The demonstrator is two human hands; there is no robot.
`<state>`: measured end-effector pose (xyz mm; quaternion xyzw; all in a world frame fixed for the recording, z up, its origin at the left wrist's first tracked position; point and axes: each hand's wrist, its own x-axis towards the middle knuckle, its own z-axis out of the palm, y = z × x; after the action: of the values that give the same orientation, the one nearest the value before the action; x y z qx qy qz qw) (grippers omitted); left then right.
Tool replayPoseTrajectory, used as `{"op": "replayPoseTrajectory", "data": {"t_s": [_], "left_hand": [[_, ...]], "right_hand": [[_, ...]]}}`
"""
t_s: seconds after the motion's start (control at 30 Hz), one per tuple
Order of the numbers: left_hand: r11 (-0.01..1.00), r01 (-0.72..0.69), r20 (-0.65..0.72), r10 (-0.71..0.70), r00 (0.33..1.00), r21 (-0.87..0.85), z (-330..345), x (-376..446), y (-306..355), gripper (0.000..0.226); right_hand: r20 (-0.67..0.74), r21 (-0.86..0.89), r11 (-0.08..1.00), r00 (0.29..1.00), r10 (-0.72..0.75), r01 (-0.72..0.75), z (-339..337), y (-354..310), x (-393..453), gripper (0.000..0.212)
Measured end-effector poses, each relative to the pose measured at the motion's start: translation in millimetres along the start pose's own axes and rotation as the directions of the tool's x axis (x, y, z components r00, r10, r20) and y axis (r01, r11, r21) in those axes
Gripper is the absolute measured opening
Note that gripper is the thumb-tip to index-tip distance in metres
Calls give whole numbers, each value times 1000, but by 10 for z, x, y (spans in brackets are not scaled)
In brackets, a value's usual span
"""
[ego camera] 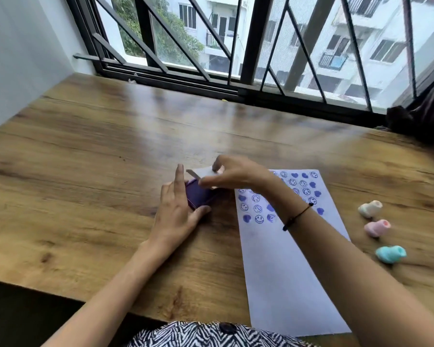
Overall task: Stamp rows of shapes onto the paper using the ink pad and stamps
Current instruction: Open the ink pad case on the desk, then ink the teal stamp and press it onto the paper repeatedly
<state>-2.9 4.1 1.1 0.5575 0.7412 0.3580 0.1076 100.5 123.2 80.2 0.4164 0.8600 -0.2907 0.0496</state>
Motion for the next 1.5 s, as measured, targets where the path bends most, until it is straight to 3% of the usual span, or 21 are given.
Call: {"op": "replayPoseTrajectory", "data": {"t_s": [0.07, 0.13, 0.3, 0.4, 0.5, 0.6, 0.87, 1.0, 1.13, 1.27, 1.4, 1.5], "left_hand": [[1000, 0, 4, 0, 1000, 12, 3, 1, 2, 107], [1000, -1, 6, 1, 1000, 19, 2, -1, 5, 107], [999, -10, -6, 10, 1000, 47, -2, -6, 15, 104], [997, 0, -15, 1, 1000, 78, -2, -15, 15, 101], [993, 17, -20, -15, 1000, 113, -8, -17, 24, 99], [993, 15, -21, -13, 1000, 115, -12, 0, 65, 98], [996, -71, 40, 69, 997, 54, 116, 49, 383, 87], [992, -120, 112, 125, 986, -48, 300, 38, 654, 79], [965, -236, 185, 254, 949, -113, 534, -29, 981, 67], [934, -276, 250, 330, 910, -226, 738, -137, 1259, 64], [906, -319, 283, 394, 874, -276, 878, -235, 1438, 60], [900, -308, 301, 400, 866, -309, 917, -302, 1515, 51]], "right_hand": [[153, 182, 983, 988, 2, -30, -209, 68, 32, 36], [215, 362, 925, 976, 34, -112, -345, 156, 53, 23], [128, 589, 790, 985, 116, -170, -580, 341, 218, 17], [-16, 545, 821, 977, 213, -170, -625, 432, 351, 4], [-121, 447, 875, 957, 264, -185, -579, 526, 425, 7], [-185, 356, 916, 947, 261, -183, -527, 581, 408, 22], [-436, 172, 976, 878, 197, -134, -445, 666, -129, 26], [-560, 114, 975, 798, 222, -191, -412, 903, -653, 25], [-685, 100, 938, 661, 306, -331, -432, 1225, -1271, 22], [-671, 166, 850, 574, 469, -501, -382, 1540, -1780, 12], [-508, 115, 772, 631, 587, -625, -183, 1729, -2046, 16], [-524, 136, 792, 636, 567, -595, 18, 1773, -2089, 21]]}}
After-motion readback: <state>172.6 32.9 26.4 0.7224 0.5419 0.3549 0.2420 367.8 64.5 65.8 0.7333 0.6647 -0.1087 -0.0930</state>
